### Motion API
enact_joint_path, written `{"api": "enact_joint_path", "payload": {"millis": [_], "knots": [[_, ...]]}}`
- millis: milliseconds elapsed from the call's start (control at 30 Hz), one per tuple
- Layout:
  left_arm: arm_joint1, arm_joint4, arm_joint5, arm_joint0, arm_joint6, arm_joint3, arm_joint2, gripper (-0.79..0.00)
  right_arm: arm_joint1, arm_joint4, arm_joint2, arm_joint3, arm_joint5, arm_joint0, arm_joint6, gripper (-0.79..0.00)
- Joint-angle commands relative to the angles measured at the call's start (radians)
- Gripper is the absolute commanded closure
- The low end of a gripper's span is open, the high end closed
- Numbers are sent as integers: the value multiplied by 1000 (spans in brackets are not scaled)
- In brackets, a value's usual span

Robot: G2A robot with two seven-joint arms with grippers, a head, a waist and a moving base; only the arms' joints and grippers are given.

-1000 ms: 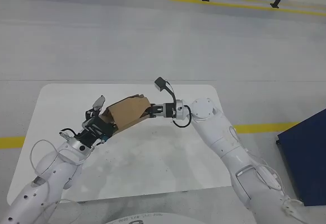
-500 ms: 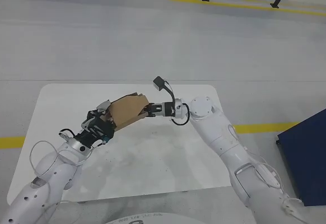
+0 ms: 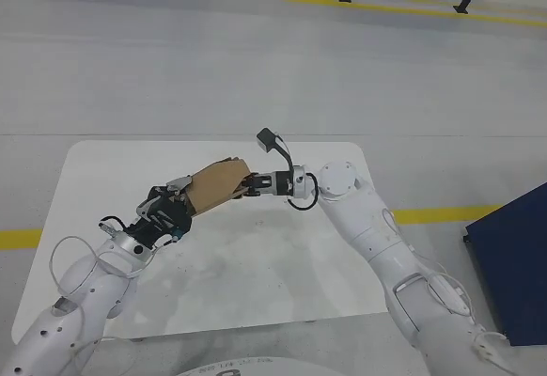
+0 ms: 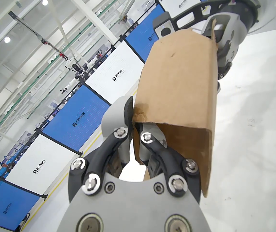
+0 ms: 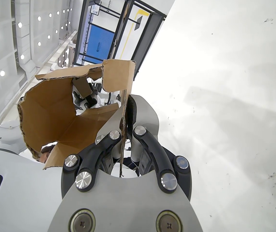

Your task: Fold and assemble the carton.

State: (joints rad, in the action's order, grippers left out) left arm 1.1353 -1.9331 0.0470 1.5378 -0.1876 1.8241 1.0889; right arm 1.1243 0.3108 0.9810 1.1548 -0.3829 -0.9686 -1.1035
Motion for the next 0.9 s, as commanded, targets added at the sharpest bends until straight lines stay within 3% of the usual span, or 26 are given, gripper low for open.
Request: {"api": "enact_joint_path", "payload": {"millis": [0,133,167,200,233,267,600,867], "knots": [[0,0,0,0,0,0,0,0,0,-5,1,5,0,-3,4,0],[0,0,0,0,0,0,0,0,-1,-19,1,14,0,-8,9,0],[0,0,0,0,0,0,0,-108,-1,-21,1,15,2,-8,9,0],[0,0,0,0,0,0,0,-354,-2,-22,2,16,3,-9,8,0],[0,0,0,0,0,0,0,-736,-2,-23,2,17,5,-9,7,0],[0,0,0,0,0,0,0,-785,-2,-23,2,18,7,-9,7,0],[0,0,0,0,0,0,0,-785,-2,72,13,5,33,1,-90,0],[0,0,0,0,0,0,0,-785,-2,75,14,4,32,2,-92,0]]}}
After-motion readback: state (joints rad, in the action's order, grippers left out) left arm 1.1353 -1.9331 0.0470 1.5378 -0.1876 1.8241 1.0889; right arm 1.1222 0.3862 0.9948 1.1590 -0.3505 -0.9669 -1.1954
